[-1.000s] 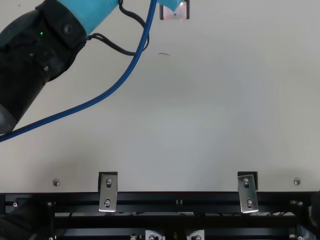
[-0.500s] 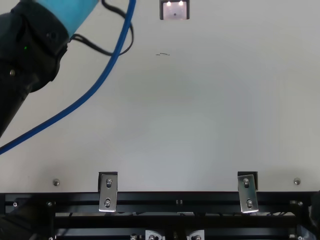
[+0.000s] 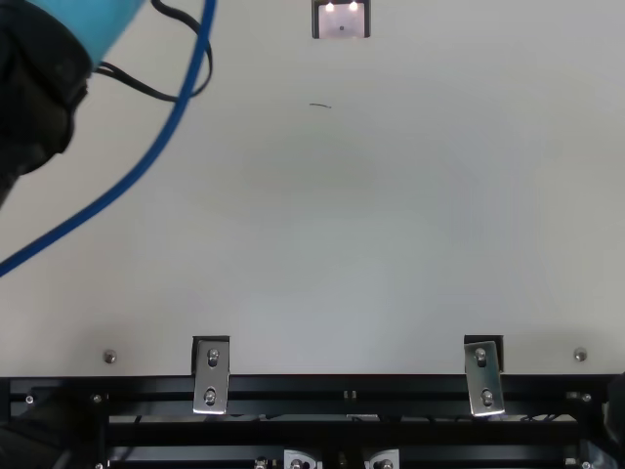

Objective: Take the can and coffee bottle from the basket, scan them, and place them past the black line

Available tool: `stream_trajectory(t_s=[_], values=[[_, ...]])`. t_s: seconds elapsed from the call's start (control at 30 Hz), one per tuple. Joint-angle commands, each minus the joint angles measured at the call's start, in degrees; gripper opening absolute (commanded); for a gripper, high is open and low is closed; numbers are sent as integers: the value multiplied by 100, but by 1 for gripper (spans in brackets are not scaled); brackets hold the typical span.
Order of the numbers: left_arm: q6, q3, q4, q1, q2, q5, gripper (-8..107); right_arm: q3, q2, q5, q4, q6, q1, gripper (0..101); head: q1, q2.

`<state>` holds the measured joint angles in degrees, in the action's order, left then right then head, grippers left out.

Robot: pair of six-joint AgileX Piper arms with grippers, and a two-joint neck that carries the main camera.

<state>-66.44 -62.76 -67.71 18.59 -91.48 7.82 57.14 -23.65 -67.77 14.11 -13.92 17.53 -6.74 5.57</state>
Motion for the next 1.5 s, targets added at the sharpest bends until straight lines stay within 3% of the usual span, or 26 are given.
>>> stream_trajectory(t_s=[0.0,0.23,0.53,0.97,1.07,1.33,1.37,1.4,1.47], values=[[323,-8,448,-174,27,6,10,0,0,0,0,0,0,101,-17,64],[1091,269,1247,-948,318,135,10,0,0,0,5,0,0,101,-17,64],[1880,741,1750,-1833,699,251,10,0,0,0,5,0,0,101,-17,64],[2090,1015,2096,-2022,784,361,10,0,0,0,5,0,0,101,-17,64],[2491,875,2118,-2051,758,297,10,0,0,0,5,0,0,101,-17,64],[4894,30,2068,-2134,573,363,10,0,0,0,5,0,0,101,-17,64],[5015,-20,2202,-2087,535,378,10,0,0,0,5,0,0,101,-17,64],[4089,122,2044,-2144,575,357,10,0,0,0,5,0,0,101,-17,64],[4524,-14,2126,-2096,543,400,10,0,0,0,5,0,0,101,-17,64]])
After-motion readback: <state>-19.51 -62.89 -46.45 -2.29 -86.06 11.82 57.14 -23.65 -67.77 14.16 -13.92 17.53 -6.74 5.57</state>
